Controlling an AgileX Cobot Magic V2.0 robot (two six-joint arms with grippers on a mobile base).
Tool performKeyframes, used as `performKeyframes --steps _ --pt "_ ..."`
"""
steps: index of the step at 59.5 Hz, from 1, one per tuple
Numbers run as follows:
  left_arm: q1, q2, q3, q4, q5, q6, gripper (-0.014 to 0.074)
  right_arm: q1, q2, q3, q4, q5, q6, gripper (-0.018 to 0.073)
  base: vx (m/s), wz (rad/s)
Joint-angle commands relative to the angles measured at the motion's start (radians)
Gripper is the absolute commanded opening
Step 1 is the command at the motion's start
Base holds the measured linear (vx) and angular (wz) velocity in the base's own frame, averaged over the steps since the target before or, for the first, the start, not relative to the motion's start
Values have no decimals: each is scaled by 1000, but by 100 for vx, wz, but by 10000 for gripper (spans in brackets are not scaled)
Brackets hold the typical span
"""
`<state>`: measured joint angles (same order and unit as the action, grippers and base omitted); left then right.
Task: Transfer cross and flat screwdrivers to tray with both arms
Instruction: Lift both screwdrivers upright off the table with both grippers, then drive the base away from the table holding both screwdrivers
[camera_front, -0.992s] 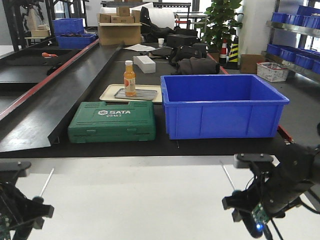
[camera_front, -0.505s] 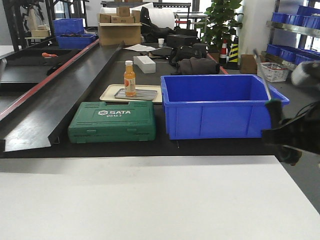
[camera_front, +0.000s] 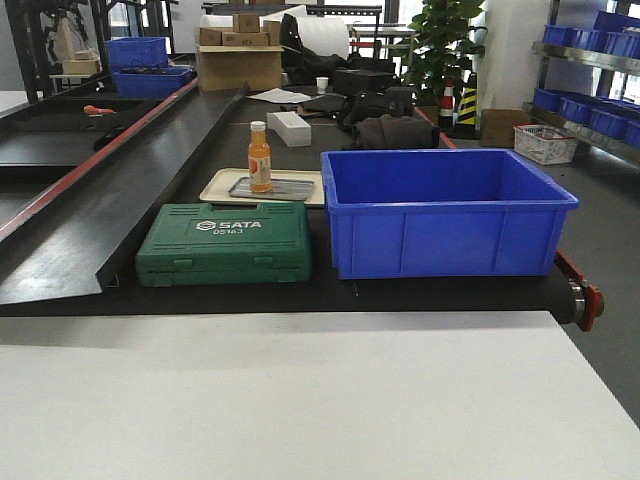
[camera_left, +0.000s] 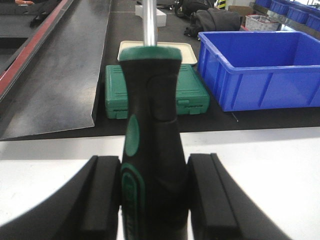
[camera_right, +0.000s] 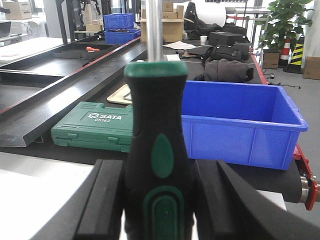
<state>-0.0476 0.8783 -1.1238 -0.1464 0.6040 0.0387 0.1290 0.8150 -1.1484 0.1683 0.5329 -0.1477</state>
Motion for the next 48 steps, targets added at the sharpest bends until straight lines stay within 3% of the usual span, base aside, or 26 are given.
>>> performKeyframes --steps 1,48 --pt "-3 -9 -27 -17 -90 -9 0 -2 -29 1 6 -122 -2 -9 0 0" --pt "-3 -6 -26 -17 -84 -8 0 -2 -36 0 25 -154 29 -8 0 0"
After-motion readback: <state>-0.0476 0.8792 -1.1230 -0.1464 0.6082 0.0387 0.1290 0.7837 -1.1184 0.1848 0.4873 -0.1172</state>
